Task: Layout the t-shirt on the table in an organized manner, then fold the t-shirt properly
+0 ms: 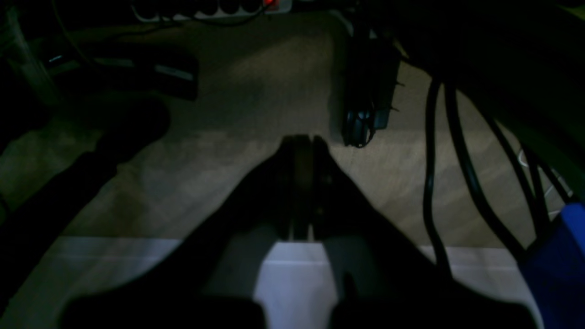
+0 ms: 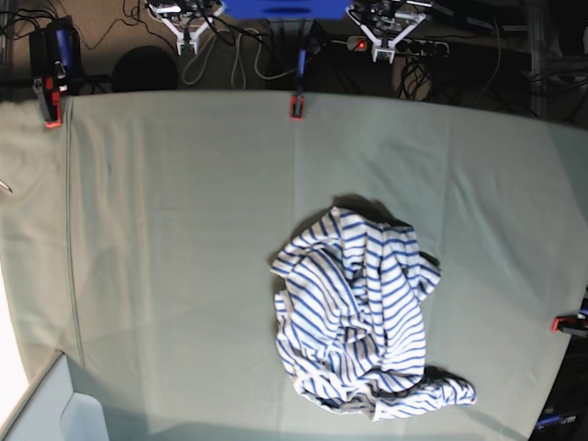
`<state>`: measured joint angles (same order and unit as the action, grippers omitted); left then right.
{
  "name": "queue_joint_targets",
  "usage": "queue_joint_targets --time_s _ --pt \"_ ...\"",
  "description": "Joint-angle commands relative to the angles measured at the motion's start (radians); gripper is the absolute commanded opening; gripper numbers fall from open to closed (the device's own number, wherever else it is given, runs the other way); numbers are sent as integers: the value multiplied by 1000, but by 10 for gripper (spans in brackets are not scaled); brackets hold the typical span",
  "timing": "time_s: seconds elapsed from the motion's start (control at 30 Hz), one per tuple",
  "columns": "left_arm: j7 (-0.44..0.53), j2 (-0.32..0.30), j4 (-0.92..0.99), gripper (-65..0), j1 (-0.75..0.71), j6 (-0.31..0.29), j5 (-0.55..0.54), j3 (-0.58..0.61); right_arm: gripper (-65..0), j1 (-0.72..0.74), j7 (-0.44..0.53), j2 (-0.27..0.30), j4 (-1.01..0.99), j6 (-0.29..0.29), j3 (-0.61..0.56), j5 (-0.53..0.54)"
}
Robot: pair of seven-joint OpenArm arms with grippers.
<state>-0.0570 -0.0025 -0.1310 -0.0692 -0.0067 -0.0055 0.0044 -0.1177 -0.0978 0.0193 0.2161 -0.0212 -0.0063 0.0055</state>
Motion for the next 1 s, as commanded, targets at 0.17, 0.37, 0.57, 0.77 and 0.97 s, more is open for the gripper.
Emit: queue_joint_targets --time_s 0.17,0.37,0.57,0.77,0.97 --pt "-2 -15 -2 -650 -2 4 -1 -2 -650 -9 -6 3 3 27 -1 3" --pt "-2 -20 -2 -650 -4 4 -1 -2 -650 -9 -6 3 3 27 -1 3" --pt "1 -20 -11 -650 -25 3 -1 -2 -650 -27 3 3 9 27 -1 3" --pt "-2 -32 -295 -650 -192 3 -3 -4 -650 -265 -7 3 435 27 -1 3" --pt "-2 -70 -862 -650 -489 9 -3 -5 -650 -555 -7 5 975 27 -1 3"
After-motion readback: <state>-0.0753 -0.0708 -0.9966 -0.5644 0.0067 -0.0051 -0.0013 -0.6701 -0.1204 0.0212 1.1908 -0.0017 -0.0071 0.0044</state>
